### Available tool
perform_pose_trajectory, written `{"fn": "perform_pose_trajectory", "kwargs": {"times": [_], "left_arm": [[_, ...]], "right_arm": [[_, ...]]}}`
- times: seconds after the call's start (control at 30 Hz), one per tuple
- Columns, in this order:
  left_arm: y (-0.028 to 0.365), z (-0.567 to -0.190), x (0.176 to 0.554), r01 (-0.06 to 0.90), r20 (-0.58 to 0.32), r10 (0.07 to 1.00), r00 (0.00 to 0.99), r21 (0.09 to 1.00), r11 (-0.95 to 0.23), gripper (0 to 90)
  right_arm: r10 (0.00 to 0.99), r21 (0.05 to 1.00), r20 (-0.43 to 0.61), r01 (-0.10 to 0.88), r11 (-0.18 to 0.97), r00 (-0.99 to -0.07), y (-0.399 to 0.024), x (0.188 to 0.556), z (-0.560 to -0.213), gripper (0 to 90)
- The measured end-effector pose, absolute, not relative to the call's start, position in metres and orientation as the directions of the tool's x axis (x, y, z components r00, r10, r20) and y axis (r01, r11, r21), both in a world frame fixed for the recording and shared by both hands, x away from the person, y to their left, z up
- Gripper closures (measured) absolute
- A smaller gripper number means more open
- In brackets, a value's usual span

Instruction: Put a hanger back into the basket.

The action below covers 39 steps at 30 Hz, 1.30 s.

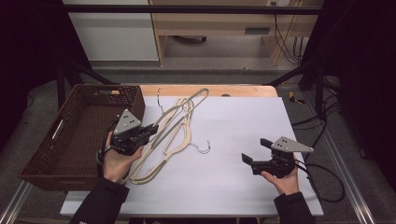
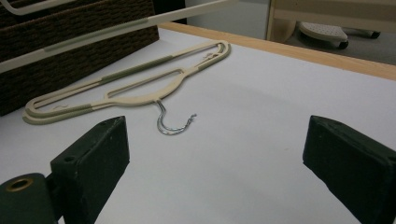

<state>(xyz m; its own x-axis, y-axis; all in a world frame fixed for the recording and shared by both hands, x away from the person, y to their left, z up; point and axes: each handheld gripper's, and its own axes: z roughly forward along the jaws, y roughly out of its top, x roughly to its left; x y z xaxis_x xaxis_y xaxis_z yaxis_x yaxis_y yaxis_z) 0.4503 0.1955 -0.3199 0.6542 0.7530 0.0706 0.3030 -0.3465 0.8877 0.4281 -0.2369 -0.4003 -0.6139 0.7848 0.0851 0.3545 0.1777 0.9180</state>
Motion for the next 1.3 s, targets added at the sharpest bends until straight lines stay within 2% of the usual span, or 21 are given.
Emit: {"fn": "perform_pose_trajectory", "kwargs": {"times": [0.2, 0.5, 0.73, 0.97, 1.3], "left_arm": [[0.205, -0.302, 0.444, 0.285, 0.049, 0.715, 0.697, 0.897, -0.339, 86.5], [0.248, -0.280, 0.452, 0.280, 0.017, 0.686, 0.727, 0.906, -0.319, 86.3], [0.274, -0.270, 0.456, 0.291, 0.006, 0.703, 0.712, 0.908, -0.302, 86.4], [0.304, -0.256, 0.464, 0.275, 0.064, 0.714, 0.697, 0.896, -0.349, 86.4], [0.345, -0.266, 0.479, 0.311, 0.027, 0.740, 0.672, 0.896, -0.316, 86.3]], "right_arm": [[0.793, 0.919, 0.090, 0.358, 0.167, -0.602, -0.240, 0.426, -0.401, 7.1], [0.794, 0.917, 0.090, 0.361, 0.170, -0.601, -0.240, 0.426, -0.401, 6.8], [0.794, 0.917, 0.088, 0.361, 0.172, -0.602, -0.239, 0.427, -0.401, 6.6], [0.791, 0.916, 0.085, 0.361, 0.178, -0.606, -0.239, 0.427, -0.402, 6.4], [0.791, 0.916, 0.083, 0.358, 0.179, -0.606, -0.240, 0.427, -0.401, 6.1]]}}
